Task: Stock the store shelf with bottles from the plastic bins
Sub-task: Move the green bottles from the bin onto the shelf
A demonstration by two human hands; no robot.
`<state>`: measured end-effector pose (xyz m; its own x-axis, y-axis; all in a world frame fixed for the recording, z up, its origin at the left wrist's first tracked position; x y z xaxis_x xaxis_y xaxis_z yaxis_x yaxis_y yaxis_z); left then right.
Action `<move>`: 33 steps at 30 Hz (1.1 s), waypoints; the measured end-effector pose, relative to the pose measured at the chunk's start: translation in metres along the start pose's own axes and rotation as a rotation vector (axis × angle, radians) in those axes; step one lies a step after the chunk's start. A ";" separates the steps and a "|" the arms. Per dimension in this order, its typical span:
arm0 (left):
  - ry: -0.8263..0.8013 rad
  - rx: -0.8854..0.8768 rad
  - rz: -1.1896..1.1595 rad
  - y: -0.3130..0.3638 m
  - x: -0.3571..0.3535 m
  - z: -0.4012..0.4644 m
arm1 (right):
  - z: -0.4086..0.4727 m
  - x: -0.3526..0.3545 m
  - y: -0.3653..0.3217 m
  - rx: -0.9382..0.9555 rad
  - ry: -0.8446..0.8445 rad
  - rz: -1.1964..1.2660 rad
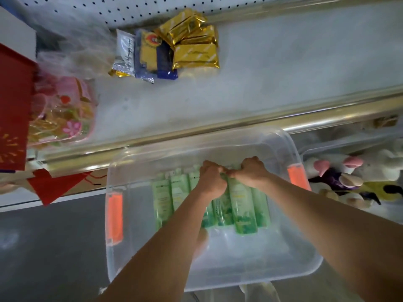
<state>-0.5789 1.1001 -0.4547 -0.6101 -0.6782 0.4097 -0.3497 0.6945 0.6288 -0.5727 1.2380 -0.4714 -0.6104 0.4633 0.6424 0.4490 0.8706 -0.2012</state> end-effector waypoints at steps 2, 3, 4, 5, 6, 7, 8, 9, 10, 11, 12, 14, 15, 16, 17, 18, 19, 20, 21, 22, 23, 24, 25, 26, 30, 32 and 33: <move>0.008 -0.030 -0.051 0.001 -0.002 -0.010 | -0.008 -0.001 -0.002 0.028 0.006 -0.050; 0.019 -0.020 -0.102 0.001 -0.003 -0.016 | -0.012 -0.001 -0.003 0.045 0.007 -0.063; 0.036 -0.011 -0.144 0.000 -0.004 -0.021 | -0.015 0.000 -0.003 0.061 0.014 -0.063; 0.063 -0.016 -0.183 0.000 -0.005 -0.026 | -0.019 0.001 -0.004 0.075 0.024 -0.041; 0.093 -0.023 -0.236 0.000 -0.007 -0.030 | -0.023 0.002 -0.005 0.088 0.041 -0.001; 0.114 -0.015 -0.313 -0.001 -0.010 -0.034 | -0.026 0.003 -0.006 0.098 0.059 0.050; 0.108 0.023 -0.399 -0.002 -0.013 -0.039 | -0.030 0.004 -0.007 0.106 0.079 0.098; 0.069 0.067 -0.486 -0.003 -0.017 -0.044 | -0.033 0.005 -0.006 0.110 0.093 0.141; -0.002 0.108 -0.556 -0.003 -0.021 -0.049 | -0.036 0.005 -0.005 0.116 0.103 0.176; -0.083 0.147 -0.588 -0.005 -0.025 -0.052 | -0.039 0.006 -0.003 0.121 0.106 0.199; -0.153 0.182 -0.583 -0.007 -0.028 -0.055 | -0.041 0.008 -0.002 0.129 0.110 0.219; -0.253 0.228 -0.539 -0.012 -0.031 -0.060 | -0.046 0.011 0.001 0.152 0.122 0.260; -0.289 0.240 -0.517 -0.014 -0.032 -0.063 | -0.049 0.014 0.002 0.168 0.129 0.279; -0.319 0.251 -0.502 -0.015 -0.032 -0.067 | -0.052 0.017 0.002 0.186 0.135 0.294; -0.342 0.254 -0.495 -0.014 -0.032 -0.071 | -0.055 0.022 0.001 0.203 0.143 0.306; -0.357 0.252 -0.495 -0.013 -0.032 -0.075 | -0.059 0.028 0.000 0.219 0.153 0.316; -0.360 0.242 -0.501 -0.010 -0.031 -0.080 | -0.063 0.034 -0.002 0.233 0.167 0.325; -0.349 0.230 -0.515 -0.007 -0.028 -0.084 | -0.066 0.041 -0.004 0.241 0.183 0.336; -0.324 0.213 -0.534 -0.003 -0.024 -0.089 | -0.071 0.048 -0.006 0.242 0.200 0.352; -0.292 0.196 -0.552 0.001 -0.020 -0.093 | -0.075 0.055 -0.009 0.234 0.209 0.377; -0.256 0.177 -0.563 0.006 -0.014 -0.099 | -0.080 0.061 -0.011 0.218 0.206 0.414; -0.224 0.156 -0.571 0.011 -0.008 -0.103 | -0.085 0.068 -0.014 0.198 0.192 0.460; -0.196 0.130 -0.578 0.017 -0.002 -0.109 | -0.091 0.075 -0.016 0.184 0.174 0.509; -0.173 0.102 -0.585 0.023 0.005 -0.114 | -0.097 0.083 -0.020 0.181 0.162 0.551; -0.084 -0.001 -0.602 0.049 0.028 -0.141 | -0.126 0.115 -0.034 0.247 0.209 0.601; -0.053 -0.046 -0.616 0.062 0.038 -0.156 | -0.143 0.131 -0.040 0.276 0.191 0.628; -0.041 -0.065 -0.628 0.068 0.043 -0.164 | -0.152 0.137 -0.042 0.297 0.142 0.652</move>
<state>-0.5123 1.0787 -0.2855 -0.3295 -0.9411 -0.0755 -0.6071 0.1500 0.7804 -0.5763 1.2403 -0.2628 -0.1803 0.8944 0.4093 0.4841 0.4429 -0.7546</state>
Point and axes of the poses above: each hand's wrist, its own z-axis towards the middle knuckle, its own x-axis out of the back of the hand, y = z × x, the point moved 3 cm from there along z, towards the middle knuckle, and after that the axes turned 11 degrees about -z, right-handed, at the moved point
